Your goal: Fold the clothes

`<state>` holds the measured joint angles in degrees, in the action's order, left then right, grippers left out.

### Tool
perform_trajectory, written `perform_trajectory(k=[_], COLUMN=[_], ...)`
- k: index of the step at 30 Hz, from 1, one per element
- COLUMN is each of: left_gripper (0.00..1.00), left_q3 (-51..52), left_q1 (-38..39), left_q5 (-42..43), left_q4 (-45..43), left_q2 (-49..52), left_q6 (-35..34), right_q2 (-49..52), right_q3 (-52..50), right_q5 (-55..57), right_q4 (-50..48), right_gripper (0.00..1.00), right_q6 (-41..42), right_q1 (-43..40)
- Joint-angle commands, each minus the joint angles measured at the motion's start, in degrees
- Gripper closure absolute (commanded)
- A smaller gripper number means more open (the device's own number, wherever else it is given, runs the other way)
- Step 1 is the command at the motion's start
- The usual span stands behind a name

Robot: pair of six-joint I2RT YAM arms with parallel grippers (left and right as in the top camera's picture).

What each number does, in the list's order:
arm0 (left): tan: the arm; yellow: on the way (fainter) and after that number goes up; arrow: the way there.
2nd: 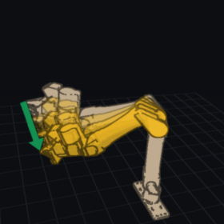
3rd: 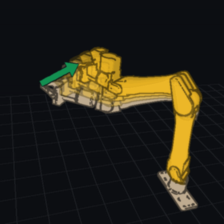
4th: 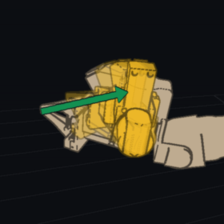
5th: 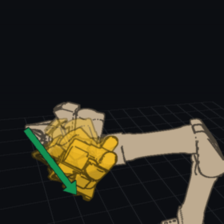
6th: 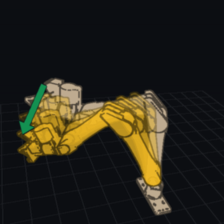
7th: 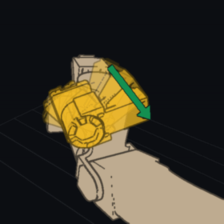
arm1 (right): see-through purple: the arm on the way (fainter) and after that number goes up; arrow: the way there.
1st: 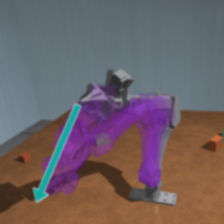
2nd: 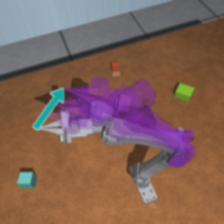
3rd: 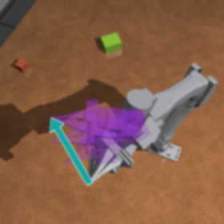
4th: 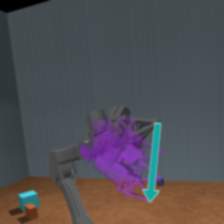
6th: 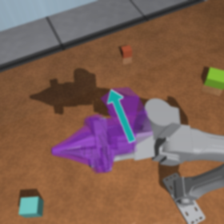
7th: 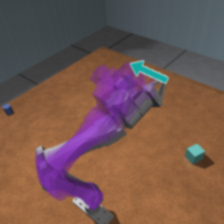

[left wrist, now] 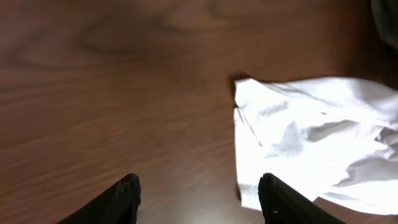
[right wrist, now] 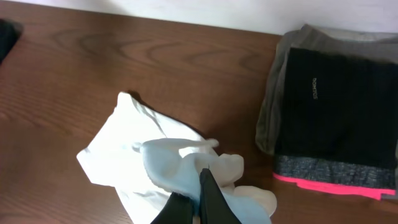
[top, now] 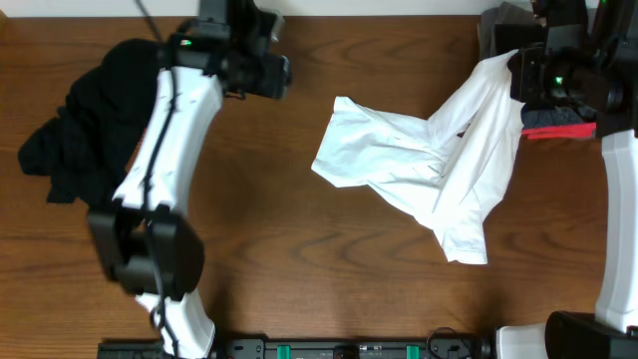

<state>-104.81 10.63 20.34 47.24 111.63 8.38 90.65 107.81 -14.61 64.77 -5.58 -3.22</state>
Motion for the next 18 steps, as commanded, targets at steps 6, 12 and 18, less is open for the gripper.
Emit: perform_trajectory(k=[6,12,18], left_gripper=[0.36,0.36,0.36], left_q3=[0.1,0.1,0.1], left_q1=[6.9,12.2,14.9], left_q5=[5.4,1.0,-8.8], left_q4=[-1.5,-3.4,-7.5], left_q2=[6.9,11.4,15.6], left_q6=[2.2,4.0,4.0], right_q2=[1.7,1.7,1.7], right_q3=[0.0,0.0,0.0], right_q5=[-0.9,-0.9,-0.9], right_q4=[-0.1,-0.2,0.0], right_gripper=[0.99,0.99,0.98], right_q6=[-0.9,-1.0,-1.4], right_q1=[-0.1,-0.1,-0.1])
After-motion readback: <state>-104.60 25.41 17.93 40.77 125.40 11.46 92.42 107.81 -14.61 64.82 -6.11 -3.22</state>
